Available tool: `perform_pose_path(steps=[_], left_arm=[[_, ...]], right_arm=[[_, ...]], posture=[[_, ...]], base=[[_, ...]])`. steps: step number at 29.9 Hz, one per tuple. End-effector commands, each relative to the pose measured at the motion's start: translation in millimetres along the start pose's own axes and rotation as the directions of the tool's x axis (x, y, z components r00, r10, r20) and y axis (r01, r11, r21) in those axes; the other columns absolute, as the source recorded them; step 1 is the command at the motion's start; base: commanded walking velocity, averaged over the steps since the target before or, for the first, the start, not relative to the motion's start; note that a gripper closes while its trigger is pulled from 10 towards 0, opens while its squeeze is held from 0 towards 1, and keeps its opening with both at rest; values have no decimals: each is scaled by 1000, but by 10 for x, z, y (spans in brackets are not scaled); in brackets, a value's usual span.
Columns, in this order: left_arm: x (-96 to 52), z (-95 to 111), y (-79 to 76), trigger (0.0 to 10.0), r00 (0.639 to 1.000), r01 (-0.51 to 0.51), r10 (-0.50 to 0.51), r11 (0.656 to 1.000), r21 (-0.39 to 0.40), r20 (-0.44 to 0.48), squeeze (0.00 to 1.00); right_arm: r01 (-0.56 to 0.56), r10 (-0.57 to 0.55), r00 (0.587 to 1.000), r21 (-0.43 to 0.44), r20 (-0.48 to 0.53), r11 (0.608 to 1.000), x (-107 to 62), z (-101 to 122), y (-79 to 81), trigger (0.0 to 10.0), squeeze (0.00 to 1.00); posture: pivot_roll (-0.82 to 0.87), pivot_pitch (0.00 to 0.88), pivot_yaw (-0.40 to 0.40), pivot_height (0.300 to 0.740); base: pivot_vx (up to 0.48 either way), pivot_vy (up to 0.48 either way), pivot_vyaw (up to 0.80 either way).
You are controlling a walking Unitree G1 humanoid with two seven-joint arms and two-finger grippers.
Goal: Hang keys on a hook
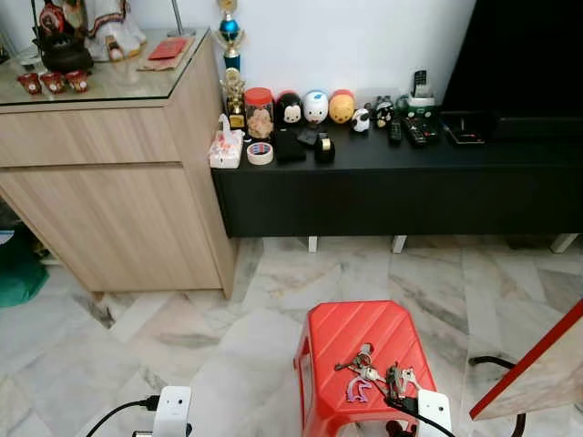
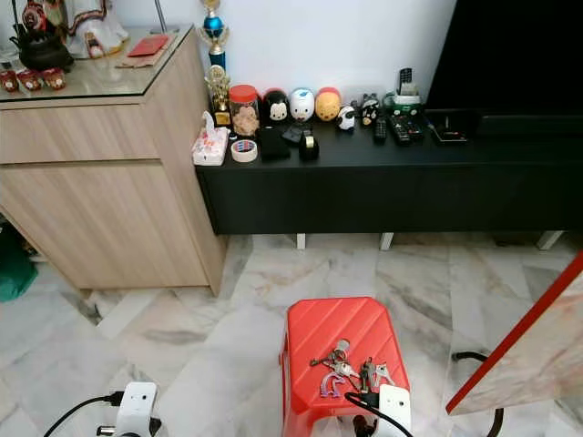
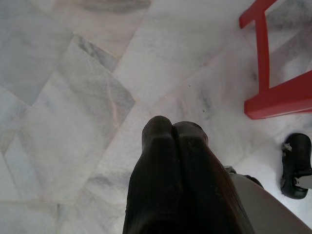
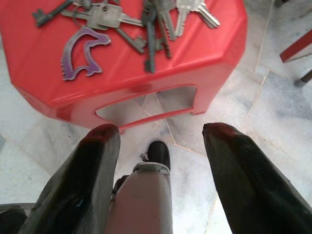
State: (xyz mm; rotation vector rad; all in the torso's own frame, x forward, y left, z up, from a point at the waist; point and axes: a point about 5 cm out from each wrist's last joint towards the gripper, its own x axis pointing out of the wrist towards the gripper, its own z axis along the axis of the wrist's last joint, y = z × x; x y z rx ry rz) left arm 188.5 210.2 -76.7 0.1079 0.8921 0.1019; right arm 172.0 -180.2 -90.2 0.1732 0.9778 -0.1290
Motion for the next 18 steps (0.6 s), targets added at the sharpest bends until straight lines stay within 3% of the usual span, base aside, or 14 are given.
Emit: perform_pose_path(steps=[1, 6, 14, 17, 18], left_arm=[[-8, -32, 5, 10000, 1000, -1, 1, 1000, 3, -4, 0], [-9, -30, 5, 10000, 1000, -3, 3, 1000, 6, 2, 0], [-24, 51, -12, 10000, 993, 16, -13, 999, -28, 116, 0], [18, 645, -40, 10000, 941, 65, -48, 997, -40, 336, 0], [15, 690, -57, 10000, 932, 74, -53, 996, -45, 358, 0]], right_arm=[[0, 0, 1000, 1, 3, 1000, -1, 2, -4, 10000, 0], [2, -2, 1000, 6, 9, 1000, -1, 8, -9, 10000, 0], [-7, 6, 991, 9, 136, 1000, 22, 306, 5, 10000, 0], [-2, 9, 964, -26, 265, 1000, 3, 601, -93, 10000, 0], [3, 6, 957, -31, 289, 1000, -4, 642, -103, 10000, 0]], posture=[[-8, 0, 11, 740], [-8, 0, 11, 740], [-15, 0, 9, 740], [-19, 0, 1, 740], [-16, 0, 1, 740]], base=[[0, -480, 0], [0, -139, 0], [0, 0, 0], [0, 0, 0], [0, 0, 0]])
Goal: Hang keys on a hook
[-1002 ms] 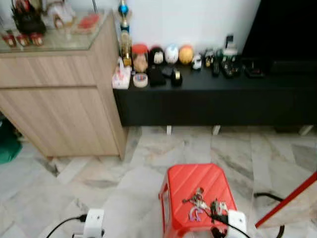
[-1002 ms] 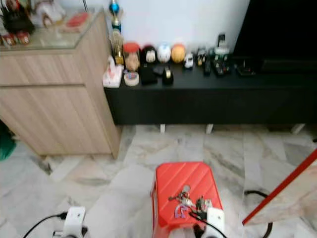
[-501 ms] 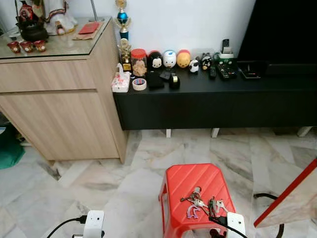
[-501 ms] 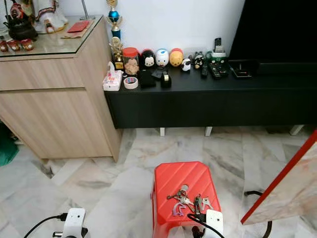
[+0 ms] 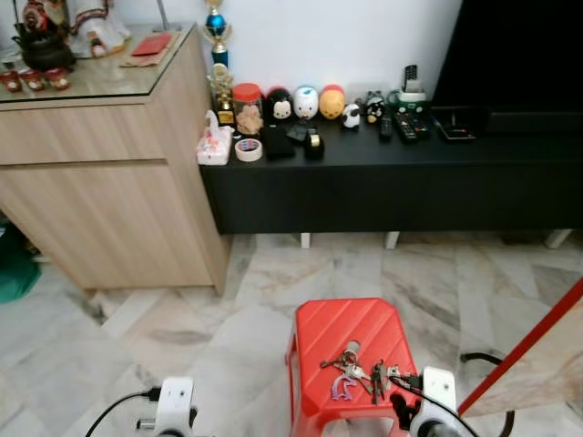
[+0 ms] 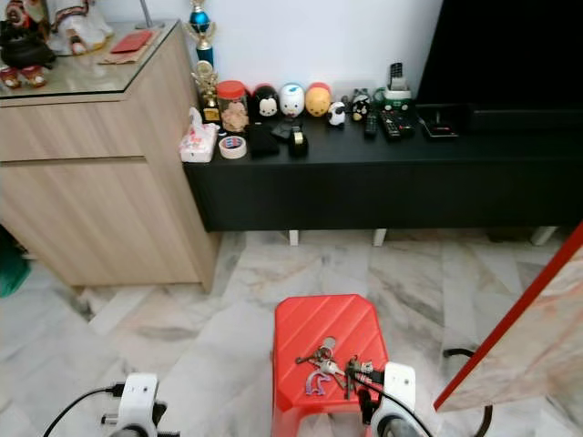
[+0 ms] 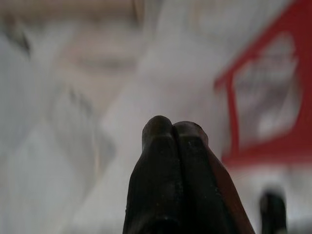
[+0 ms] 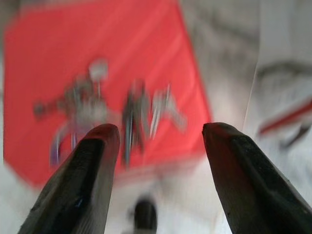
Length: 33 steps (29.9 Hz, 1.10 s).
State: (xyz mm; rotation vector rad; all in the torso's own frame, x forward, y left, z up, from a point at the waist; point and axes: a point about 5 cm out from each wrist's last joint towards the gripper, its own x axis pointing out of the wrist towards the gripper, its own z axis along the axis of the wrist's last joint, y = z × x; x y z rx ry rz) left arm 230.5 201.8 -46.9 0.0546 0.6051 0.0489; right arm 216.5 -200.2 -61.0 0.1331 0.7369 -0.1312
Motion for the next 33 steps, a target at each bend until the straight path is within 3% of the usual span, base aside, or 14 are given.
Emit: perform_pose_path(steps=[1, 6, 9, 12, 14, 18, 24, 28, 33], left_arm=[[49, 194, -13, 10000, 996, 10, -9, 1000, -19, 92, 0], [57, 579, -117, 10000, 942, 67, -80, 996, 51, 325, 0], [-15, 687, -79, 10000, 898, 64, -70, 998, 29, 434, 0], [-47, 725, -71, 10000, 879, 62, -66, 998, 23, 472, 0], [-109, 775, -112, 10000, 848, 90, -106, 994, 57, 520, 0], [-196, 782, -143, 10000, 820, 109, -137, 990, 84, 556, 0], [-218, 812, -142, 10000, 812, 97, -115, 993, 63, 572, 0], [-232, 848, -222, 10000, 808, 136, -143, 989, 54, 572, 0], [-237, 890, -213, 10000, 804, 134, -130, 990, 35, 581, 0]], right_arm=[[4, -4, 998, -10, 66, 1000, 8, 106, -24, 10000, 0], [-23, 51, 963, -109, 263, 994, 18, 460, 20, 10000, 0], [-48, 86, 911, -105, 403, 993, -31, 659, 76, 10000, 0], [-49, 97, 886, -117, 454, 992, -68, 722, 93, 10000, 0], [-35, 134, 838, -193, 529, 981, -166, 810, 175, 10000, 0], [-32, 129, 780, -167, 613, 985, -301, 843, 255, 10000, 0], [-1, 81, 799, -132, 596, 991, -317, 772, 234, 10000, 0], [-16, 98, 820, -149, 564, 989, -303, 796, 330, 10000, 0], [4, 79, 831, -147, 551, 989, -291, 824, 346, 10000, 0]], posture=[[-16, 0, 1, 740], [-30, 0, 5, 740], [-40, 0, 2, 740], [-39, 0, 6, 740], [-41, 0, 10, 740], [-51, 0, 28, 740], [-45, 0, 17, 740], [-43, 0, 13, 740], [-46, 0, 12, 726]], base=[[0, 0, 0], [0, 0, 0], [0, 0, 0], [0, 0, 0], [0, 0, 0], [0, 0, 0], [0, 0, 0], [0, 0, 0], [0, 0, 0]])
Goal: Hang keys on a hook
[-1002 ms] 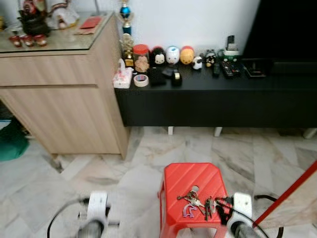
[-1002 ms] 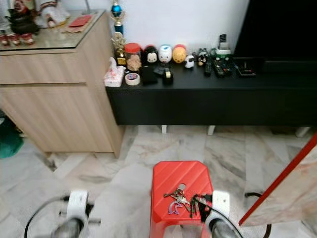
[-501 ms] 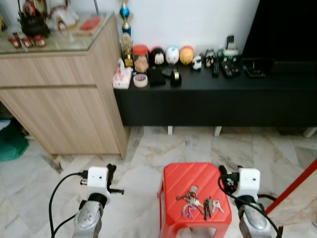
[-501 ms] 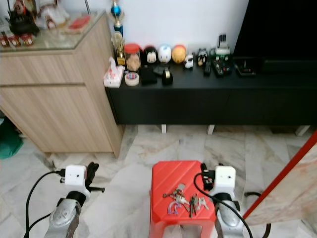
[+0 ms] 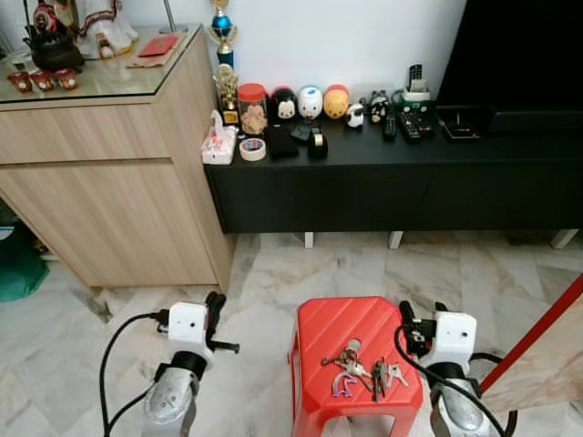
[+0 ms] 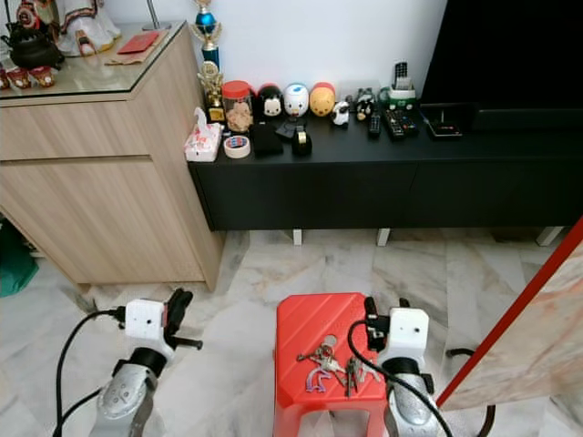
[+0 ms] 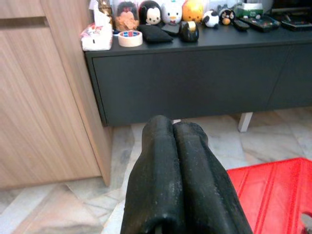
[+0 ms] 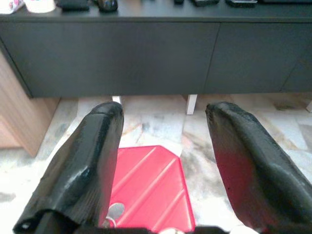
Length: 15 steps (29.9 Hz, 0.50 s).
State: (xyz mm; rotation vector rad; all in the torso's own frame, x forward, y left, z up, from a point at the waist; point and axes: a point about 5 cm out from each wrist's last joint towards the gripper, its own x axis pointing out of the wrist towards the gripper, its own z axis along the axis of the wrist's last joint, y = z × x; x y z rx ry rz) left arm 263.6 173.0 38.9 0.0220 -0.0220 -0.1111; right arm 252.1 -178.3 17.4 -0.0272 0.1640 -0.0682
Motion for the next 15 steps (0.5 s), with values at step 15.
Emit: perform_pose_path(steps=[15], left_arm=[[19, 13, 38, 10000, 999, -19, 18, 1000, -25, -32, 0]], right_arm=[[10, -11, 1000, 13, 24, 1000, 88, 165, 44, 10000, 0]], posture=[[-39, 0, -1, 681]], base=[[0, 0, 0]])
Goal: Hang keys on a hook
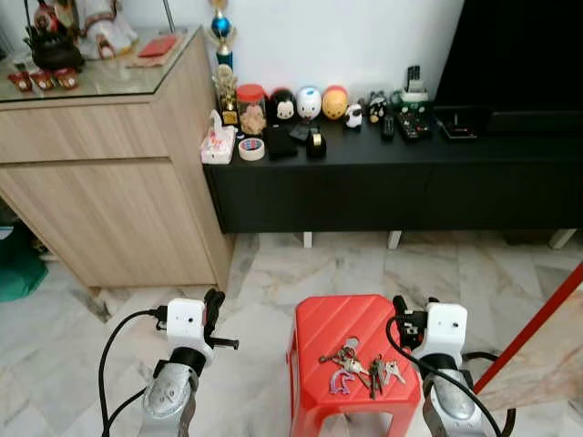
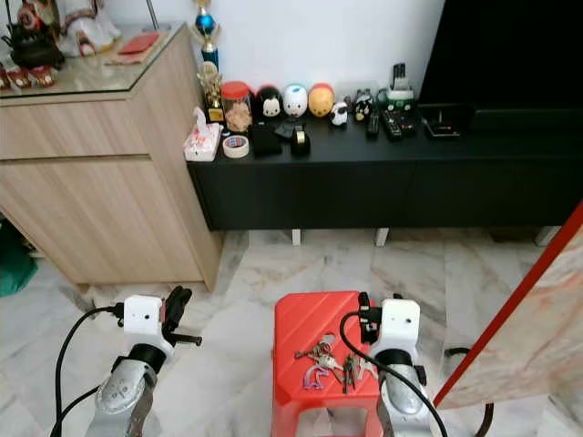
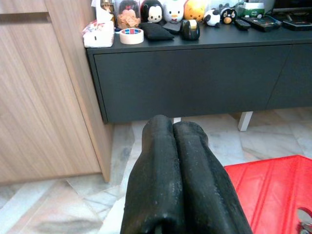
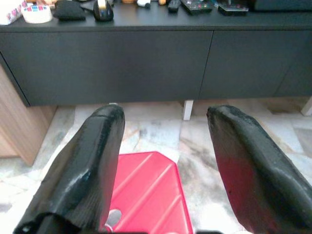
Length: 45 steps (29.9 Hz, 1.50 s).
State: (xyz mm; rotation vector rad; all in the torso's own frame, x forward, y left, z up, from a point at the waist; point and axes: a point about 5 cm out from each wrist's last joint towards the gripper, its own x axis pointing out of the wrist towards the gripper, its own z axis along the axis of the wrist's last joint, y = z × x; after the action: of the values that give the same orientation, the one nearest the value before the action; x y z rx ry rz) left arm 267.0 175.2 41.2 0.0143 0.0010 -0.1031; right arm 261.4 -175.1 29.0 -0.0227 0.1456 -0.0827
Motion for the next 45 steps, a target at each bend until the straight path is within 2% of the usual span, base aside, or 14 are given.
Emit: perform_pose_path(steps=[1, 5, 8, 11, 28, 31, 45], left_arm=[[-13, -10, 5, 10000, 1000, -12, 12, 1000, -20, -10, 0], [-10, -2, -6, 10000, 1000, -12, 12, 1000, -22, -8, 0], [17, 4, -5, 10000, 1000, -21, 20, 1000, -22, -13, 0], [36, 17, 28, 10000, 999, -45, 44, 999, -31, -15, 0], [58, 16, -38, 10000, 999, -22, 21, 999, -33, -29, 0], [58, 15, -35, 10000, 999, -25, 24, 999, -35, -31, 0], [54, -9, -49, 10000, 999, -26, 24, 998, -49, -45, 0]], right_arm=[[-8, 8, 1000, 1, 4, 1000, 27, 35, 14, 10000, 0], [-14, 14, 1000, 0, -9, 1000, 39, 29, 20, 10000, 0], [-21, 20, 998, -11, -61, 1000, 63, -13, 61, 10000, 0], [-14, 14, 999, 3, -47, 1000, 62, -7, 56, 10000, 0], [-17, 16, 989, -2, -148, 1000, 49, -148, 57, 10000, 0], [-15, 15, 991, -1, -130, 1000, 53, -148, 41, 10000, 0], [-31, 34, 991, 31, -128, 999, 82, -138, 70, 10000, 0]], posture=[[-39, 0, -1, 681], [-32, 0, -6, 681], [-31, 9, -8, 671], [-36, 15, -7, 657], [-31, 25, -3, 657], [-30, 26, -2, 637], [-25, 25, -5, 637]], base=[[0, 0, 0], [0, 0, 0], [0, 0, 0], [0, 0, 0], [0, 0, 0], [0, 0, 0], [0, 0, 0]])
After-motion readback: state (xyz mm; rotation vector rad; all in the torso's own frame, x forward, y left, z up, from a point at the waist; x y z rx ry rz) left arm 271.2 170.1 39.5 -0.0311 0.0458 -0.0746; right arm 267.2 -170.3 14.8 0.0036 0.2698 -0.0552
